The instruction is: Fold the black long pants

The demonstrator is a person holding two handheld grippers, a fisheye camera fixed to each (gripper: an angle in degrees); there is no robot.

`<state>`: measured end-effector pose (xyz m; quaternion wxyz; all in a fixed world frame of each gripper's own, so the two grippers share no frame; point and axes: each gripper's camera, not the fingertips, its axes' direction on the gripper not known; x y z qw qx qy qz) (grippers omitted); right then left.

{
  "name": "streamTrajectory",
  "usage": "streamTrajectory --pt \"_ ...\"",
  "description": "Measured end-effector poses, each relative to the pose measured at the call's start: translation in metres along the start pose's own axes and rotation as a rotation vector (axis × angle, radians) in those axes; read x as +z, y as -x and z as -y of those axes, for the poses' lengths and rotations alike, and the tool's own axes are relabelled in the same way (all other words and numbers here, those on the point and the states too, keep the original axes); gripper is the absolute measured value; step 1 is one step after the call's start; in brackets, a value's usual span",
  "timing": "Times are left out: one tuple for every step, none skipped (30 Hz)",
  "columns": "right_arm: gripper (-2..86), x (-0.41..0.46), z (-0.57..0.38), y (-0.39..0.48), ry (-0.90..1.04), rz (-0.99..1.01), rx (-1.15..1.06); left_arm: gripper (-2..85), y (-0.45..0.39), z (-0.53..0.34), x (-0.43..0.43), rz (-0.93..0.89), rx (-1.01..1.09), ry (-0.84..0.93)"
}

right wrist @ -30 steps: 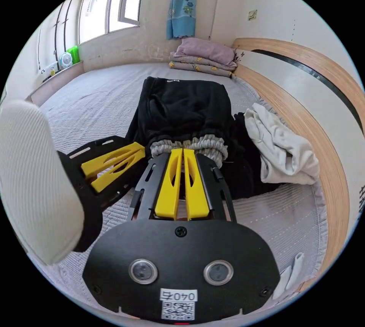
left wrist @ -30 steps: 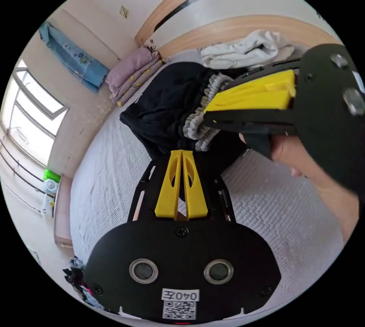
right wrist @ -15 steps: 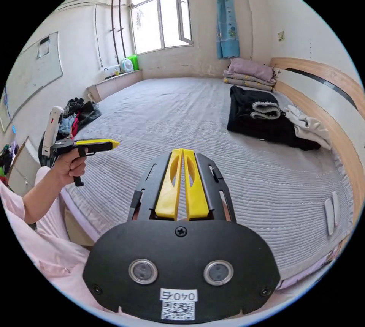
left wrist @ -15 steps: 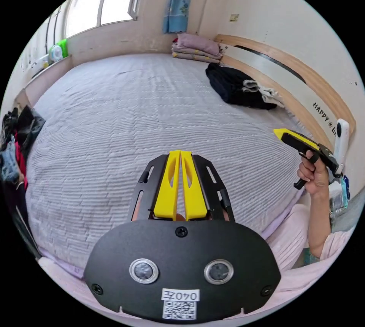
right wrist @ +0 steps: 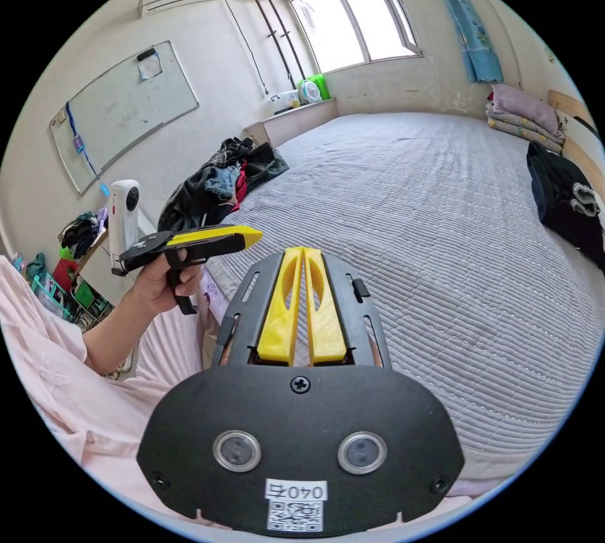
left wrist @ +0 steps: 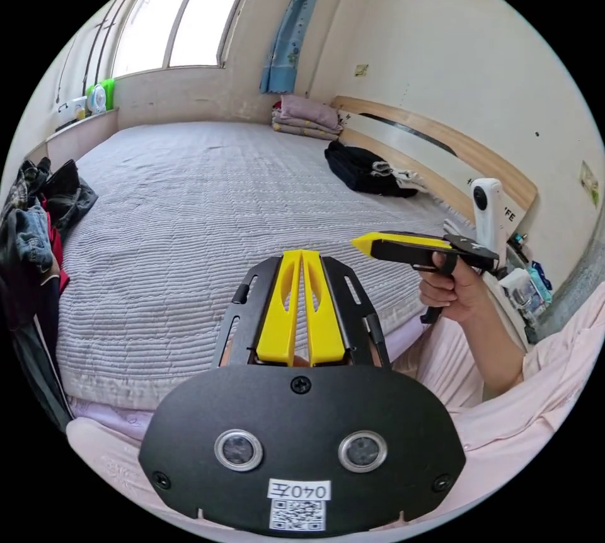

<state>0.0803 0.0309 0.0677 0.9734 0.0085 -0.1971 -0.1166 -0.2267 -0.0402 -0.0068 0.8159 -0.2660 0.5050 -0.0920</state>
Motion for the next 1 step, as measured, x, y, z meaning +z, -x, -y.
streamTrajectory --pt "-1.0 -0.0013 0.0058 0.0057 0.002 -0.006 0.003 -0.9 0.0075 -0.004 -0.0071 -0.02 0.016 -0.019"
